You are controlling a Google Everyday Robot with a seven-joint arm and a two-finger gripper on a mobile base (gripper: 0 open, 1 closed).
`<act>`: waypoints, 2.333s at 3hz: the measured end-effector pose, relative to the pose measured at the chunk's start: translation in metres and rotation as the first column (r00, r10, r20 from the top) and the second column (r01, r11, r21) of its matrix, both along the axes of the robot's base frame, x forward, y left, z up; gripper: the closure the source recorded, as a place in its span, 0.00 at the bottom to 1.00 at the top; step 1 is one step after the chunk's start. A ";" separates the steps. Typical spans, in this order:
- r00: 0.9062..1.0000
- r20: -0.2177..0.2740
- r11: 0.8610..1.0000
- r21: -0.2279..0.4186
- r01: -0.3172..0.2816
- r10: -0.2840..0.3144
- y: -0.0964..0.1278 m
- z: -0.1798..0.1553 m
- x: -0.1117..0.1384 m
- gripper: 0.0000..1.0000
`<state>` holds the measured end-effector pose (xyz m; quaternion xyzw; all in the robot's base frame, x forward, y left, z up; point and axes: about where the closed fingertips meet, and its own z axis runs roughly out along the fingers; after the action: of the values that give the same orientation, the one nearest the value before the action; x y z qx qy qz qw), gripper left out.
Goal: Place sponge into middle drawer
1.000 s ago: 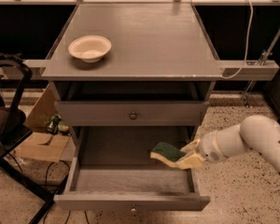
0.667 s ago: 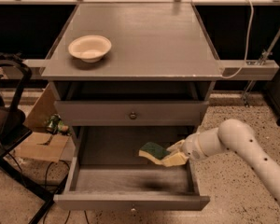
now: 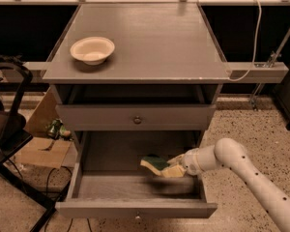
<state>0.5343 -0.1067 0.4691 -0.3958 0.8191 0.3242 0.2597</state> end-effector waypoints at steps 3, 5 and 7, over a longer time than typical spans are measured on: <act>1.000 -0.004 1.000 0.004 0.007 -0.007 0.000 -0.005 0.000 0.39; 1.000 -0.001 1.000 0.000 0.010 -0.010 0.000 0.002 0.001 0.00; 0.999 0.008 0.999 -0.012 0.045 -0.045 -0.005 0.092 -0.005 0.00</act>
Offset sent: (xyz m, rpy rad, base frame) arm -0.0004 0.0001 -0.0049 0.0037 0.0041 -0.0071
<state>0.5289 -0.1112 0.5610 -0.3801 0.8287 0.3115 0.2678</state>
